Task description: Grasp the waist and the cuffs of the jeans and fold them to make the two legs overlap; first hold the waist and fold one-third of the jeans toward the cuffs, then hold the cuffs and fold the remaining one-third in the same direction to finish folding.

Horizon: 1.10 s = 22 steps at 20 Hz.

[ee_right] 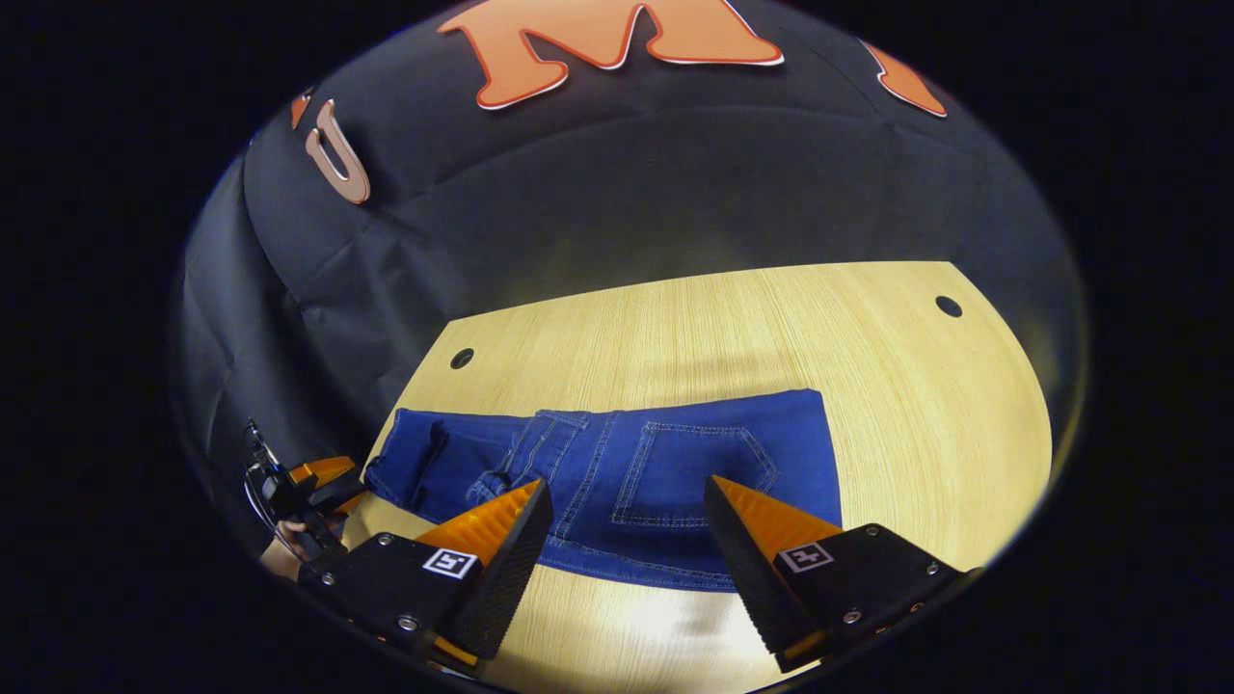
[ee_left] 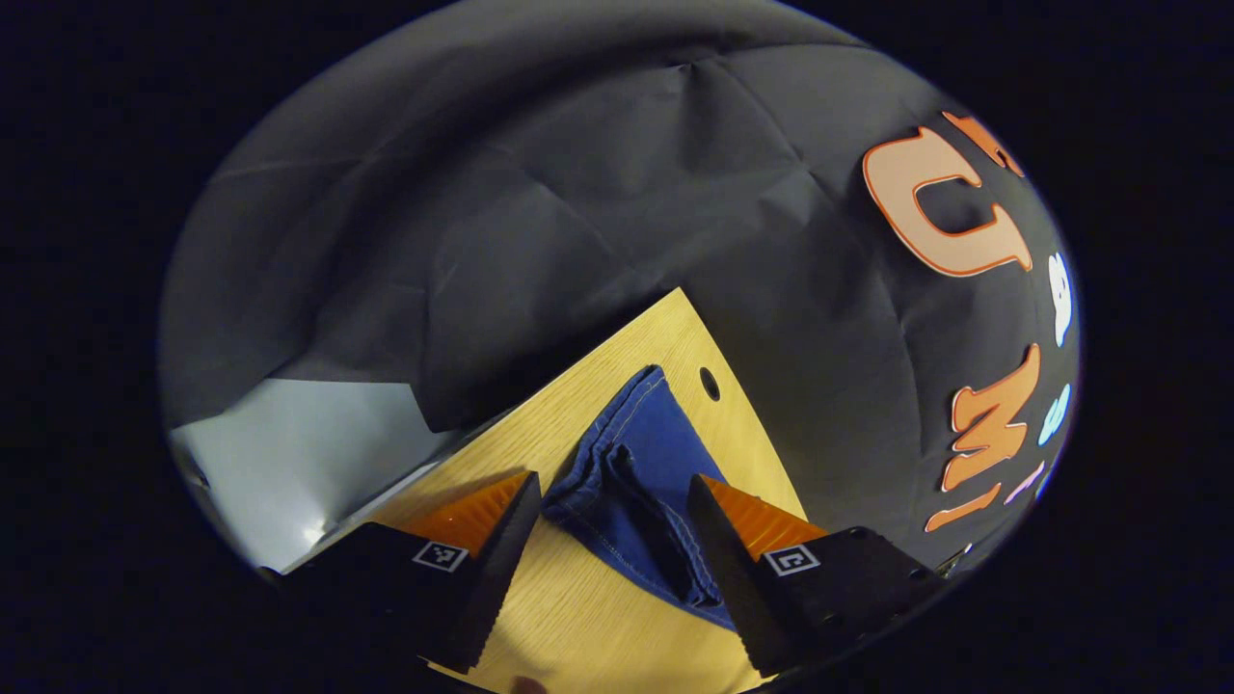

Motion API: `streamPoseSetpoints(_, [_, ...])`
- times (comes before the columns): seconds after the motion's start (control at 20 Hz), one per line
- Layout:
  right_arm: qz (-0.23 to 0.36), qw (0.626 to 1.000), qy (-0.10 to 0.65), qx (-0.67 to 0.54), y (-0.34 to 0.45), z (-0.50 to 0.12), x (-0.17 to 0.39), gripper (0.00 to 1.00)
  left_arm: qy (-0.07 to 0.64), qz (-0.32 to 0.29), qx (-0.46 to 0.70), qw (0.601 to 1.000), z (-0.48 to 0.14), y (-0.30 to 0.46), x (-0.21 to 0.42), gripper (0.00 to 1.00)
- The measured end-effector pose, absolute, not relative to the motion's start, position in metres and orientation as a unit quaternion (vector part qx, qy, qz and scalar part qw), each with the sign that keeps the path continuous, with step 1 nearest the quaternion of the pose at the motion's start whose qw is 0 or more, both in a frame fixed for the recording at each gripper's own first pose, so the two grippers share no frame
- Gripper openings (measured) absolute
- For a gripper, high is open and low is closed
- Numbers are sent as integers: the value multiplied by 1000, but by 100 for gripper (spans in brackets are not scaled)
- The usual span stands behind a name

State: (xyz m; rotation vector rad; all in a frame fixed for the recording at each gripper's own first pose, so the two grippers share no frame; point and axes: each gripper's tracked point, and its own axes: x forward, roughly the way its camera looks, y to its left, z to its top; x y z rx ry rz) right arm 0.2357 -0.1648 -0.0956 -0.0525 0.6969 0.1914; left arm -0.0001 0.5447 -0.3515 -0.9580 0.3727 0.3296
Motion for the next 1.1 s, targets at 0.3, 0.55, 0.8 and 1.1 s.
streamPoseSetpoints(0.3, [83,934,347,-21,-175,-98,229,98,270,201,-309,889,-384,537,38,20])
streamPoseSetpoints(0.55, [82,937,339,-15,-185,-90,231,98,275,200,-279,898,-348,521,39,6])
streamPoseSetpoints(0.8, [93,942,322,-9,-200,-73,234,98,218,151,-282,922,-251,478,52,6])
streamPoseSetpoints(1.1, [105,949,297,-6,-237,-44,233,98,168,57,-236,955,-126,354,73,6])
